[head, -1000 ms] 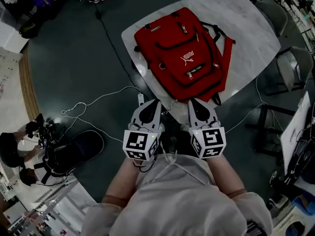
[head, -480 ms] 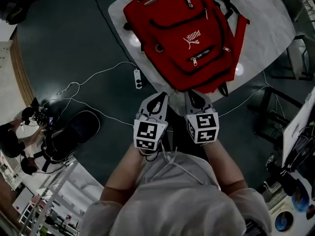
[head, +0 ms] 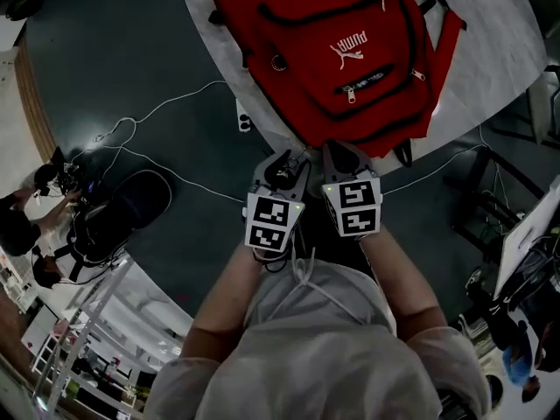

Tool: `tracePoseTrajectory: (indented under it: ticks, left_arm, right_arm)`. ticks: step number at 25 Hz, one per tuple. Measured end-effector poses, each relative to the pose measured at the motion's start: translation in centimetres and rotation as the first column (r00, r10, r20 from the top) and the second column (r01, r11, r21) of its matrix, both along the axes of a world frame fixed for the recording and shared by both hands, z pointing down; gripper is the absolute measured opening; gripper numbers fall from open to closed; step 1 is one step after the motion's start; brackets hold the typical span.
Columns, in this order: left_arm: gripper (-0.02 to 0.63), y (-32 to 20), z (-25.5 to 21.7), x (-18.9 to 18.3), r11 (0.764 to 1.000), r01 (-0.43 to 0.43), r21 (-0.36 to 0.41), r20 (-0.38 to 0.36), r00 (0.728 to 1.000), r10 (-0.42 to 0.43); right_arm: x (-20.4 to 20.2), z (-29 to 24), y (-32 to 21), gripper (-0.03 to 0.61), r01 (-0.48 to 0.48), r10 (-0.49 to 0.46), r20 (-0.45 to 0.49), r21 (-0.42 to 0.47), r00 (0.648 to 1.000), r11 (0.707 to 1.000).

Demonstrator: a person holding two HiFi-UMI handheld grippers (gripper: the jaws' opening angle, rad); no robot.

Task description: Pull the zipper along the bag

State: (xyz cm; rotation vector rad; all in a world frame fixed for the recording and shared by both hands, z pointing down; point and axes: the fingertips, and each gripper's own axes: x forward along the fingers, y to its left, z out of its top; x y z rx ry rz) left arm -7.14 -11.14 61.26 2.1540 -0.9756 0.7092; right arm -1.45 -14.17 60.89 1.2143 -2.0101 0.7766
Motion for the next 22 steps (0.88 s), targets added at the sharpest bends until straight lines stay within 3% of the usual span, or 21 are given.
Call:
tracePoseTrajectory:
  ticks: [8, 11, 17, 22]
  left_arm:
    - [0.141, -0.4, 0.5, -0.3, 0.999, 0.036, -0.013, 0.088, 0.996, -0.034]
    - [0.132, -0.1, 1.2, -0.4, 0.999, 0.033, 0.010, 0.159, 0.987, -0.035]
    - [0.073, 0.0, 1.3, -0.1, 0.989, -0.067, 0.129, 0.331, 0.943, 0.021]
    - [0.044, 0.2, 1.7, 0.5, 0.991, -0.113, 0.066, 0.344, 0.935, 0.084]
  right_arm:
    - [-0.8, 0.5, -0.8, 0.026, 0.072, -0.072, 0.000, -0.089, 0.997, 0.993]
    - [-0.6, 0.9, -0.7, 0.026, 0.077, -0.075, 0.018, -0.105, 0.997, 0.991]
    - [-0.7, 0.8, -0.6, 0.026, 0.071, -0.066, 0.048, -0.128, 0.997, 0.989]
    - [-0.6, 1.0, -0.5, 0.026, 0.084, -0.076, 0.059, -0.146, 0.995, 0.986]
